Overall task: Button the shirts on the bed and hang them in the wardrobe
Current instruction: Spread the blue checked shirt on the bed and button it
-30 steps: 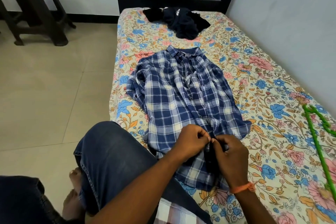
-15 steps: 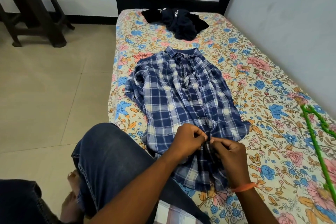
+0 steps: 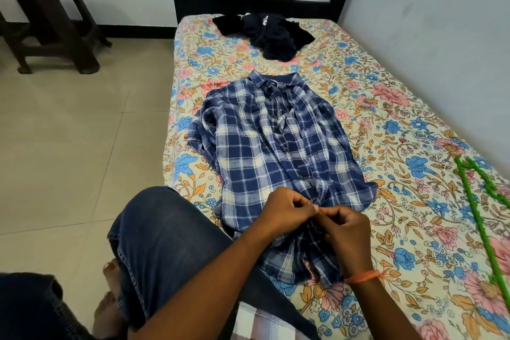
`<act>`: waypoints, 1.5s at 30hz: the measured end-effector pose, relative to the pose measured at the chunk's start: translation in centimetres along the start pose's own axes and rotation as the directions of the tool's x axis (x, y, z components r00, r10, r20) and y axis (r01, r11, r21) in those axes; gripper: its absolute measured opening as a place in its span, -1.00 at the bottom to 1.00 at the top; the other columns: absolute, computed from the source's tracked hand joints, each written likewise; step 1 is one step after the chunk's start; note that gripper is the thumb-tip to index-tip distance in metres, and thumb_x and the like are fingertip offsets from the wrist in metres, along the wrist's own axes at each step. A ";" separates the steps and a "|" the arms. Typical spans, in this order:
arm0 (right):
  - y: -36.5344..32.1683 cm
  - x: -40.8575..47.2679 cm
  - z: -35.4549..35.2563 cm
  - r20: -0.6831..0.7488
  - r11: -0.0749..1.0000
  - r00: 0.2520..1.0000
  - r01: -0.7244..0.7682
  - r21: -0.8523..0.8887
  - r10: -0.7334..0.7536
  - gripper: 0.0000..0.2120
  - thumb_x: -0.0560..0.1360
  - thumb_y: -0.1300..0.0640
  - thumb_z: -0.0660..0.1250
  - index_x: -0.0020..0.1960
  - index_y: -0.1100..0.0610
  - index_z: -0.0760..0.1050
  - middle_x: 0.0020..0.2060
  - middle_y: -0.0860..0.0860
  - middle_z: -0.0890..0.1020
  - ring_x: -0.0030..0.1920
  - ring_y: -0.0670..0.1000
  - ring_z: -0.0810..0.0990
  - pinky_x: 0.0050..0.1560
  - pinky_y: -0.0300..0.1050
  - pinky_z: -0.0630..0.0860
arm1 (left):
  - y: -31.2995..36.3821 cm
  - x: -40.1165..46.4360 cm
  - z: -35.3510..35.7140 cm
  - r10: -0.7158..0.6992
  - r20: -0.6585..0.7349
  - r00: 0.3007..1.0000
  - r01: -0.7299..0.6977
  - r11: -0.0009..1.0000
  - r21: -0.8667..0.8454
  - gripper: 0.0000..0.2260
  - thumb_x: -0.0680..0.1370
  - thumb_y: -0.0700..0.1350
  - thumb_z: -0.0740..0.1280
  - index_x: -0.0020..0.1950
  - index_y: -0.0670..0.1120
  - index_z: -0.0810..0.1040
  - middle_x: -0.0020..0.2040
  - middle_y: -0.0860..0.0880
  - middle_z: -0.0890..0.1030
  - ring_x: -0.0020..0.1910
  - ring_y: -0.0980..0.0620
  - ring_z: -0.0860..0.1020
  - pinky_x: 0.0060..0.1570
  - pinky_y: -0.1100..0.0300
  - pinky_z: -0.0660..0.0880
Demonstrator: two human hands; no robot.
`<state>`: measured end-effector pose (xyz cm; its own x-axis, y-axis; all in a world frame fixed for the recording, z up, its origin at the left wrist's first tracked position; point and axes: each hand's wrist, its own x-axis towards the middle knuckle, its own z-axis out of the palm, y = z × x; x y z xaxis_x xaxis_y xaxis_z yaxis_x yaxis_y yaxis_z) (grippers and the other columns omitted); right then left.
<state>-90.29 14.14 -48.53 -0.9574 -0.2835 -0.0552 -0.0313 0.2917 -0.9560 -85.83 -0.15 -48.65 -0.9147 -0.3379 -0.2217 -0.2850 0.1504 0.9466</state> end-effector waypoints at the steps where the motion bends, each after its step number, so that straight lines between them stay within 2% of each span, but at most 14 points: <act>1: 0.0 0.0 0.1 -0.010 1.000 1.000 0.019 -0.023 -0.019 -0.92 0.39 0.21 0.55 -0.24 0.14 0.66 -0.37 0.02 0.70 -0.33 0.04 0.68 -0.29 -0.10 0.56 | -0.1 0.0 0.0 0.004 0.001 1.000 -0.004 1.000 -0.003 -0.83 0.49 -0.04 0.47 -0.12 -0.15 0.71 -0.28 -0.14 0.68 -0.38 0.01 0.56 -0.33 0.10 0.50; 4: 0.2 0.0 0.3 -0.006 0.993 0.998 0.064 -0.104 -0.065 -0.91 0.37 0.20 0.56 -0.24 0.12 0.66 -0.38 -0.03 0.69 -0.35 -0.08 0.66 -0.30 -0.23 0.55 | -0.4 0.1 -0.1 -0.029 -0.016 0.999 0.028 0.999 -0.041 -0.85 0.49 -0.07 0.48 -0.13 -0.17 0.71 -0.25 -0.19 0.69 -0.31 -0.07 0.60 -0.26 0.01 0.58; 6: 0.2 -0.1 0.4 0.001 0.991 0.998 0.062 -0.115 -0.062 -0.91 0.35 0.21 0.58 -0.22 0.11 0.67 -0.36 -0.05 0.70 -0.33 -0.12 0.66 -0.27 -0.29 0.55 | -0.4 0.2 -0.2 -0.070 -0.012 0.997 0.069 0.994 -0.081 -0.87 0.51 -0.13 0.46 -0.14 -0.19 0.70 -0.24 -0.23 0.68 -0.32 -0.07 0.59 -0.30 0.05 0.55; 12: -0.2 -0.2 0.3 0.050 0.993 0.995 -0.091 0.068 0.088 -0.87 0.34 0.25 0.57 -0.15 0.20 0.65 -0.28 0.10 0.72 -0.24 0.10 0.72 -0.23 0.02 0.66 | -0.3 0.4 0.1 -0.132 -0.022 0.991 0.131 0.990 -0.061 -0.82 0.60 -0.18 0.35 -0.11 -0.28 0.64 -0.44 -0.07 0.51 -0.54 0.11 0.40 -0.44 0.23 0.39; 16: -0.8 -0.2 0.7 0.128 0.926 0.957 -0.285 0.248 0.260 -0.84 0.38 0.26 0.53 -0.09 0.27 0.61 -0.17 0.21 0.71 -0.17 0.15 0.72 -0.24 0.00 0.65 | -0.4 0.4 0.6 -0.106 -0.052 0.993 0.106 0.994 -0.004 -0.79 0.61 -0.19 0.30 -0.12 -0.27 0.63 -0.32 -0.14 0.56 -0.38 0.03 0.45 -0.31 0.20 0.39; 19: -0.9 -0.2 0.9 0.134 0.913 0.952 -0.303 0.272 0.276 -0.86 0.41 0.27 0.51 -0.08 0.28 0.60 -0.16 0.21 0.71 -0.16 0.15 0.72 -0.21 0.00 0.65 | -0.4 0.5 0.7 -0.112 -0.066 0.992 0.110 0.994 -0.027 -0.77 0.61 -0.18 0.30 -0.14 -0.29 0.63 -0.32 -0.16 0.56 -0.34 0.00 0.45 -0.27 0.15 0.40; 25: -0.4 -0.1 0.8 0.071 0.982 0.985 -0.162 0.096 0.156 -0.98 0.45 0.27 0.47 -0.13 0.18 0.65 -0.27 0.10 0.71 -0.23 0.13 0.71 -0.16 0.10 0.66 | -0.4 0.6 0.8 -0.139 -0.111 0.984 0.137 0.990 -0.026 -0.75 0.60 -0.15 0.33 -0.23 -0.25 0.60 -0.47 -0.03 0.43 -0.51 0.09 0.33 -0.37 0.23 0.31; 28: 0.3 -0.1 1.0 0.000 0.955 0.992 0.119 -0.273 -0.123 -0.87 0.44 0.22 0.49 -0.25 0.05 0.63 -0.38 -0.06 0.66 -0.33 -0.06 0.64 -0.26 -0.09 0.58 | -0.2 0.2 1.1 -0.028 -0.125 0.992 0.051 0.983 0.179 -0.61 0.61 -0.15 0.32 -0.44 -0.02 0.43 -0.49 0.05 0.41 -0.53 0.17 0.33 -0.43 0.28 0.28; 30: 0.2 -0.3 1.3 -0.026 0.917 0.980 0.177 -0.357 -0.199 -0.83 0.44 0.22 0.46 -0.30 0.03 0.59 -0.41 -0.09 0.62 -0.35 -0.08 0.60 -0.30 -0.10 0.54 | -0.2 0.1 1.4 0.027 -0.125 0.992 0.004 0.970 0.242 -0.60 0.61 -0.15 0.32 -0.44 0.03 0.40 -0.45 0.08 0.45 -0.46 0.18 0.41 -0.40 0.31 0.32; 34: 0.1 0.4 1.1 -0.010 0.998 1.000 0.020 -0.068 -0.021 -0.87 0.49 0.25 0.41 -0.23 0.14 0.62 -0.34 0.05 0.66 -0.30 0.04 0.62 -0.24 -0.06 0.55 | 0.3 -0.2 1.4 0.053 -0.178 0.982 -0.017 0.980 0.200 -0.72 0.61 -0.13 0.30 -0.29 -0.17 0.55 -0.34 -0.06 0.57 -0.38 0.10 0.46 -0.34 0.19 0.42; 37: 0.0 0.5 0.7 0.111 0.953 0.974 -0.216 0.212 0.196 -0.90 0.51 0.27 0.37 -0.16 0.22 0.63 -0.31 0.13 0.67 -0.28 0.09 0.60 -0.21 -0.02 0.56 | 0.2 0.0 1.1 -0.053 -0.152 0.987 0.074 0.987 0.139 -0.72 0.61 -0.12 0.31 -0.21 -0.29 0.57 -0.37 -0.13 0.51 -0.43 0.05 0.41 -0.39 0.17 0.35; 39: 0.7 0.5 0.5 0.171 0.972 0.962 -0.227 0.055 0.215 -0.91 0.50 0.26 0.41 -0.18 0.22 0.62 -0.34 0.11 0.66 -0.31 0.13 0.61 -0.25 0.01 0.57 | -0.3 0.2 1.0 -0.102 -0.102 0.990 0.127 0.953 0.276 -0.70 0.60 -0.14 0.32 -0.31 -0.23 0.52 -0.41 -0.08 0.46 -0.44 0.03 0.39 -0.39 0.19 0.33; 42: 1.0 1.1 0.5 0.105 0.934 0.993 -0.007 -0.356 0.048 -0.87 0.44 0.27 0.47 -0.22 0.11 0.57 -0.33 0.02 0.65 -0.27 0.06 0.64 -0.20 -0.02 0.63 | -0.1 -0.2 1.1 -0.062 -0.044 0.997 0.075 0.779 0.623 -0.80 0.59 -0.16 0.30 -0.22 -0.15 0.54 -0.25 -0.11 0.55 -0.29 -0.07 0.50 -0.29 0.10 0.42; 45: -0.6 2.2 1.3 -0.012 0.894 0.985 0.151 -0.421 -0.172 -0.83 0.45 0.29 0.43 -0.17 0.05 0.52 -0.26 -0.07 0.59 -0.23 -0.10 0.57 -0.23 -0.25 0.49 | 0.2 -0.3 1.2 0.033 0.020 0.999 -0.038 0.744 0.668 -0.81 0.59 -0.13 0.29 -0.22 -0.12 0.48 -0.25 -0.09 0.50 -0.25 -0.09 0.49 -0.28 0.07 0.43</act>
<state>-92.00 12.17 -48.48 -0.9412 -0.3181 0.1140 -0.2935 0.6026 -0.7421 -86.02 1.12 -48.65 -0.9291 -0.3142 -0.1949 -0.3685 0.7448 0.5562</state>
